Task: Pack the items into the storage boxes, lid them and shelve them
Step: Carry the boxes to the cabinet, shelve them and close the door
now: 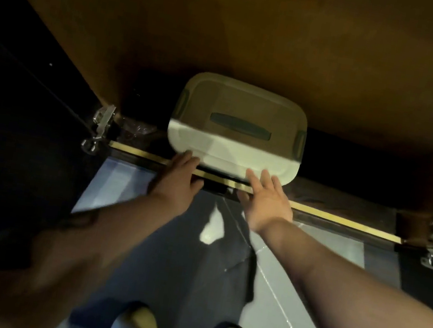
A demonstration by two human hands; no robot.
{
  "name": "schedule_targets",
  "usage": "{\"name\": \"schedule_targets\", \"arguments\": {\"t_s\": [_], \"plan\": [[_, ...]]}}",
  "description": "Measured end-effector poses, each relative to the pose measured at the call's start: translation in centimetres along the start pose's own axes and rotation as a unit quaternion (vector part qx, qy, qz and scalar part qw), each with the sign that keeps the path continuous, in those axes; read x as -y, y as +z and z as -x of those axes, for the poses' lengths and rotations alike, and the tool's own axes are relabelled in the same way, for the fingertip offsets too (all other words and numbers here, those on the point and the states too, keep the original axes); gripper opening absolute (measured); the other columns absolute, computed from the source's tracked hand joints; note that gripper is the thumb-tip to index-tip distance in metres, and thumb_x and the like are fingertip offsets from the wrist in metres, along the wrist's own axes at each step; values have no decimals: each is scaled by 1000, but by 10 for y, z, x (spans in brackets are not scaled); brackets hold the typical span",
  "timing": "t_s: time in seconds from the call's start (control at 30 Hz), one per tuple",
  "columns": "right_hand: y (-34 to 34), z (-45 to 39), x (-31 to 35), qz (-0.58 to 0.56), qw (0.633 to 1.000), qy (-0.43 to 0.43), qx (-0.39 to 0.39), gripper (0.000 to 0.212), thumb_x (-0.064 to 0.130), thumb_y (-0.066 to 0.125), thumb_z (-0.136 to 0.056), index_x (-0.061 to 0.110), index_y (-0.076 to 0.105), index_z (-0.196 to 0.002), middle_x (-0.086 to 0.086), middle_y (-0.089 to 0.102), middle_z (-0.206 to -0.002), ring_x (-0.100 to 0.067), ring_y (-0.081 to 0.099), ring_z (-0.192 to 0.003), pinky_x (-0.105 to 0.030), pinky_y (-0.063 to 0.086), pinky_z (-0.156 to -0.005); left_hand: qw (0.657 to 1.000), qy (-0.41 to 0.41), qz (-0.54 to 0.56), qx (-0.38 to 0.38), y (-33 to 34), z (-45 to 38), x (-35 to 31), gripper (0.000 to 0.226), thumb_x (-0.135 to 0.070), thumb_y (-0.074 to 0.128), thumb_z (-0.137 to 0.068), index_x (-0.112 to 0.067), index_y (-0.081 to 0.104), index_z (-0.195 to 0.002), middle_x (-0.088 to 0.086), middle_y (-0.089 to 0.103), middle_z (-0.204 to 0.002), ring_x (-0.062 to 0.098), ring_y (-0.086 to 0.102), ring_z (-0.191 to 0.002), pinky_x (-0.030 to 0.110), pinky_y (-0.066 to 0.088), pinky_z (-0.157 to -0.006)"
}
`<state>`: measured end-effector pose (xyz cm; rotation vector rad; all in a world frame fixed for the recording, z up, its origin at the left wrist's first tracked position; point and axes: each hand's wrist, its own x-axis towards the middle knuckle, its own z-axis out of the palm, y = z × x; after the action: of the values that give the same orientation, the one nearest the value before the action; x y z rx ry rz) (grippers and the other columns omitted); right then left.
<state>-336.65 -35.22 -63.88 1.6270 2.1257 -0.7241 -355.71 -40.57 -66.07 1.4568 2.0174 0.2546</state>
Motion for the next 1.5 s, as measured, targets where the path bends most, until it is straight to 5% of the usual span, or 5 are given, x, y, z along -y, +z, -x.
{"name": "schedule_targets", "arguments": {"t_s": [0.33,0.53,0.73,1.07,1.5], "plan": [[-92,155,33,-52,998,14,-32,47,34,44,-97,25,36,-142,0,40,-144,-24,32,-132,-35,29,-108,999,24,40,-12,-98,130,-91,38,-28,53,-93,-17,53,-129,8,58,-128,30,51,-118,39,41,-98],[-191,260,57,-49,997,13,-63,48,30,53,-90,22,43,-136,0,45,-134,-22,37,-127,-33,34,-102,994,107,-15,-3,-213,194,-154,31,-24,54,-90,-28,59,-120,-7,58,-126,16,53,-114,30,43,-95],[-292,351,45,-78,980,14,-181,42,29,55,-88,18,49,-129,-1,46,-131,-26,41,-123,-36,37,-98,986,162,1,-32,-298,238,-236,28,-25,58,-87,-30,62,-115,-10,59,-121,14,53,-113,32,45,-96],[-386,447,-54,-131,936,42,-324,43,32,50,-93,26,49,-136,10,44,-141,-11,36,-132,-27,31,-107,965,253,30,-58,-330,266,-409,28,-31,51,-89,-28,63,-114,-12,58,-121,10,49,-114,23,33,-97],[-494,441,-241,-169,881,6,-441,33,23,60,-89,23,60,-122,10,53,-126,-9,41,-123,-24,32,-101,947,194,141,-212,-304,261,-565,28,-20,59,-89,-25,61,-116,-11,57,-108,11,52,-103,36,47,-92]]}}
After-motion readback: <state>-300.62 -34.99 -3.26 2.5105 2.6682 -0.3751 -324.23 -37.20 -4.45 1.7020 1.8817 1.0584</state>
